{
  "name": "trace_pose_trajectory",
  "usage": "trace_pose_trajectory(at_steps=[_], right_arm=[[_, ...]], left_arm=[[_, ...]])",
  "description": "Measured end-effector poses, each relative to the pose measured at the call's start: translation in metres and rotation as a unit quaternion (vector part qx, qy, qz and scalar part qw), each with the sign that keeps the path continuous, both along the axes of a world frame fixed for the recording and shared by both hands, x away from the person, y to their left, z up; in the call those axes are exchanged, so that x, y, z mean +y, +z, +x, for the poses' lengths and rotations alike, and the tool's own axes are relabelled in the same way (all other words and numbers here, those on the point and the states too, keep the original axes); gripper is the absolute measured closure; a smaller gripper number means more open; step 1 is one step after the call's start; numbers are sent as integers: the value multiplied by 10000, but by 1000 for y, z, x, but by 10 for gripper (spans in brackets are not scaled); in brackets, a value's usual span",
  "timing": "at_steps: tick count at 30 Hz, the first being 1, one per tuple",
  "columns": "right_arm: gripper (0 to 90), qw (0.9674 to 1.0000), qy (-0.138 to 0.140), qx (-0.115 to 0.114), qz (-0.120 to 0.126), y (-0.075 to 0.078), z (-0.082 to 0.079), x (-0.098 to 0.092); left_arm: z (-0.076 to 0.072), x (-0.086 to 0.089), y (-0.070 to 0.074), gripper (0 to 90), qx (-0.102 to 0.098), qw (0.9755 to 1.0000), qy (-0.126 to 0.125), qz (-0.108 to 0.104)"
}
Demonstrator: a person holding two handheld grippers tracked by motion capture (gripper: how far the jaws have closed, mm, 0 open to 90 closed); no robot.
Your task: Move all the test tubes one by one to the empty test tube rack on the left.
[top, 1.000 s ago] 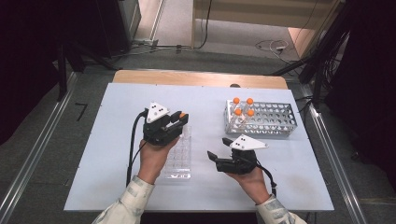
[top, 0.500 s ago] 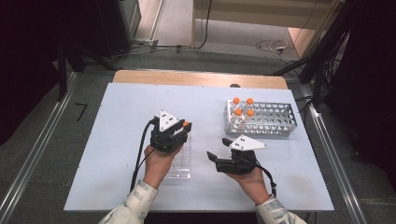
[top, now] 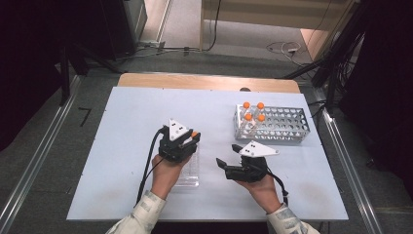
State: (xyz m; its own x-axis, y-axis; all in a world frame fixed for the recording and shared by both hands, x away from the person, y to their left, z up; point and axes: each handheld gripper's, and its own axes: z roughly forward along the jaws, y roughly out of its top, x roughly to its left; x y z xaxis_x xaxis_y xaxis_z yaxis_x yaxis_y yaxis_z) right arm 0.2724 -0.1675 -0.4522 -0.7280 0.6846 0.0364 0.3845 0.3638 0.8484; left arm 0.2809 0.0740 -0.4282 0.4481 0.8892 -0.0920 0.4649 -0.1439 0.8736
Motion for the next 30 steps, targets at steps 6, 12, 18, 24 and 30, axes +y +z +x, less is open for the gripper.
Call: trace_pose_trajectory(at_steps=[6, 12, 18, 24, 30], right_arm=[[247, 10000, -46, -8, -11, -1, 2, -2], [248, 9998, -183, -30, -9, -1, 6, -7], [249, 9994, -345, -61, 12, 0, 11, -14], [256, 9984, -545, -146, -16, 2, 18, -24], [262, 9959, -875, -161, 129, 8, 28, -44]], left_arm=[[-1, 3, 2, 503, 53, 9997, -85, -219], [-8, 10, 7, 314, -7, 9995, -51, -323], [-17, 24, 10, 235, -33, 9985, 38, -545], [-28, 37, 10, 203, -78, 9982, 94, -580], [-37, 51, 10, 176, -139, 9982, 229, -538]])
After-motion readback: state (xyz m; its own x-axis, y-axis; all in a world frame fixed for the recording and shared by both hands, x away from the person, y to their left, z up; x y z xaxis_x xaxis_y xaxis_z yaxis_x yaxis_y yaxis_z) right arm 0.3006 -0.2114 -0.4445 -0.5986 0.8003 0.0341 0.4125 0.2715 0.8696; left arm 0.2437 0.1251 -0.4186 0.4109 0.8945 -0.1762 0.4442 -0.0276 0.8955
